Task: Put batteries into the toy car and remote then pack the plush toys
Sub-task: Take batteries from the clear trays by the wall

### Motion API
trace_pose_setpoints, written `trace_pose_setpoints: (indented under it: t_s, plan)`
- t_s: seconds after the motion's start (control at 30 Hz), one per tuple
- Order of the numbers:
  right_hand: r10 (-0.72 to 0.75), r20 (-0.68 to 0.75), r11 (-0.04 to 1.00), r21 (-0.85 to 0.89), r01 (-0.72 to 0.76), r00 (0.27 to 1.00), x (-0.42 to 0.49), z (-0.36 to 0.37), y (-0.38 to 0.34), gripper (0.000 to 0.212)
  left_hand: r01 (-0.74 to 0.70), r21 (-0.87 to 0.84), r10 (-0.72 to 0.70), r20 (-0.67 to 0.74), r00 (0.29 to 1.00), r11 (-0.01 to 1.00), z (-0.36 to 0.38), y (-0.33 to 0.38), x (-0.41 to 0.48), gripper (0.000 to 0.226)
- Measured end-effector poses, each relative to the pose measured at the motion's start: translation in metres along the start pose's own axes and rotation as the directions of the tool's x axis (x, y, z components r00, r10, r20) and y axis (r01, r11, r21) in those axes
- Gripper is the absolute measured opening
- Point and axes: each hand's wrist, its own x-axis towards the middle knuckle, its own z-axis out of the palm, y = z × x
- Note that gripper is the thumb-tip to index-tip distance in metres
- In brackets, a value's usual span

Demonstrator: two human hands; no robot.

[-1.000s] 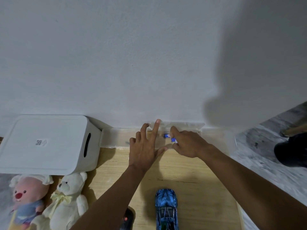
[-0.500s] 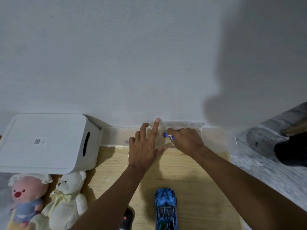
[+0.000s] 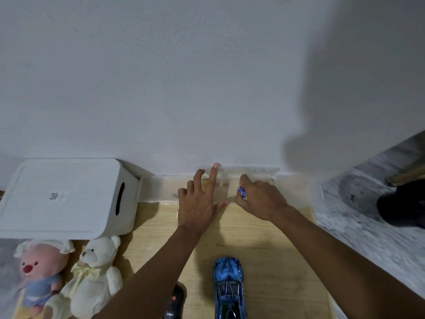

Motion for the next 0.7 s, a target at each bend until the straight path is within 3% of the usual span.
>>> trace_pose_setpoints:
  t_s: [0.47, 0.7]
  plan:
    - [0.029, 0.06, 0.996, 0.079, -0.034, 0.998, -0.075, -0.004, 0.005, 0.029, -0.001, 0.039, -0.001, 0.054, 0.999, 0.999, -0.001, 0.008, -0.038, 0.092]
    - [0.041, 0.195, 0.997, -0.068, -0.028, 0.98, -0.075, 0.017, 0.003, 0.031, -0.01, 0.057, 0.003, 0.119, 0.993, 0.998, 0.003, 0.01, -0.056, 0.09]
